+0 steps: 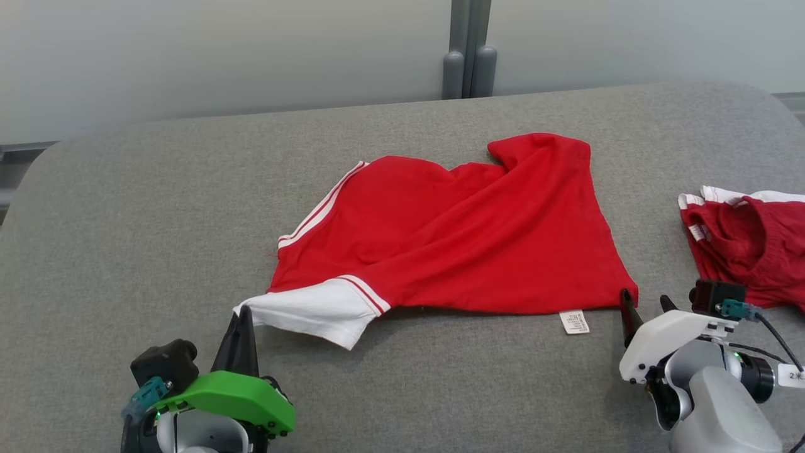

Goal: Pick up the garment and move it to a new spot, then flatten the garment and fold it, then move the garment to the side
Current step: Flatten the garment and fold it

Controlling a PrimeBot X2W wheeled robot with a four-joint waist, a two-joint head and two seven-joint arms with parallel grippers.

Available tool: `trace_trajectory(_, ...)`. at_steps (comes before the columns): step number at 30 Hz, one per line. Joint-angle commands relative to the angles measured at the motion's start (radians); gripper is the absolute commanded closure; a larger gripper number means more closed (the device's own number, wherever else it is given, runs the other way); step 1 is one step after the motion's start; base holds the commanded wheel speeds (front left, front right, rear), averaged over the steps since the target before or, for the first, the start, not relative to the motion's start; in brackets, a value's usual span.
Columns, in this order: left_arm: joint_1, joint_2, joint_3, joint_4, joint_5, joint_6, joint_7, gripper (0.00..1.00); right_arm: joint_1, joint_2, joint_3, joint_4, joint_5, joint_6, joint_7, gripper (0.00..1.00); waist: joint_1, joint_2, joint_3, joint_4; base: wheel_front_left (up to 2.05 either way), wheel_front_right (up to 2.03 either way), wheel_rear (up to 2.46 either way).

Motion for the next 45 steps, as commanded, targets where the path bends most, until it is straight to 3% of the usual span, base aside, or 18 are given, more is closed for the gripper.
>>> trace_trajectory(1, -0.012, 0.004, 0.003, -0.005, 0.002, 0.005, -0.006, 1.0, -0.023, -0.003, -0.003, 0.031, -0.012, 0.0, 0.009, 0.0, 0.0, -0.0001, 0.011, 0.013, 0.0, 0.0, 0.0)
trace_trajectory(11, -0.024, 0.001, -0.005, 0.007, -0.009, 0.001, -0.018, 1.0, -0.109, -0.003, -0.024, 0.192, -0.056, 0.0, 0.041, 0.0, 0.0, -0.0001, 0.029, 0.039, 0.0, 0.0, 0.0)
trace_trajectory(12, -0.025, 0.001, -0.006, 0.009, -0.01, 0.0, -0.019, 1.0, -0.115, -0.002, -0.018, 0.204, -0.059, 0.0, 0.042, 0.15, 0.0, -0.0001, 0.03, 0.04, 0.0, 0.0, 0.0)
trace_trajectory(13, -0.026, 0.001, -0.006, 0.01, -0.01, 0.001, -0.02, 1.0, -0.121, -0.001, -0.014, 0.216, -0.058, 0.0, 0.041, 0.38, 0.0, -0.0001, 0.03, 0.041, 0.0, 0.0, 0.0)
trace_trajectory(14, -0.027, 0.001, -0.005, 0.012, -0.011, 0.001, -0.02, 1.0, -0.126, -0.001, -0.007, 0.228, -0.057, 0.0, 0.043, 0.55, 0.0, -0.0001, 0.031, 0.042, 0.0, 0.0, 0.0)
trace_trajectory(16, -0.028, 0.001, -0.004, 0.015, -0.011, 0.002, -0.023, 1.0, -0.134, -0.001, 0.003, 0.249, -0.056, 0.0, 0.047, 0.76, 0.0, -0.0001, 0.03, 0.042, 0.0, 0.0, 0.0)
trace_trajectory(17, -0.027, 0.001, -0.004, 0.017, -0.013, 0.002, -0.024, 1.0, -0.138, -0.001, 0.006, 0.257, -0.053, 0.0, 0.047, 1.0, 0.0, -0.0001, 0.029, 0.041, 0.0, 0.0, 0.0)
trace_trajectory(25, -0.023, -0.003, 0.0, 0.012, -0.03, -0.009, -0.046, 1.0, -0.174, -0.004, 0.042, 0.23, 0.002, 0.0, -0.052, 1.0, 0.0, -0.0001, 0.001, 0.022, 0.0, 0.0, 0.0)
trace_trajectory(30, -0.038, -0.007, 0.014, -0.002, -0.058, -0.02, -0.074, 1.0, -0.168, -0.009, 0.095, 0.14, 0.092, 0.0, -0.097, 1.0, 0.0, -0.0001, -0.027, -0.006, 0.0, 0.0, 0.0)
trace_trajectory(38, -0.092, -0.017, 0.046, -0.057, -0.114, -0.048, -0.125, 1.0, -0.093, -0.068, 0.213, -0.165, 0.293, 0.0, -0.078, 1.0, 0.0, -0.0001, -0.07, -0.06, 0.0, 0.0, 0.0)
trace_trajectory(45, -0.151, 0.002, 0.07, -0.169, -0.133, -0.066, -0.132, 1.0, -0.006, -0.119, 0.223, -0.481, 0.385, 0.0, -0.01, 1.0, 0.0, -0.0001, -0.093, -0.095, 0.0, 0.0, 0.0)
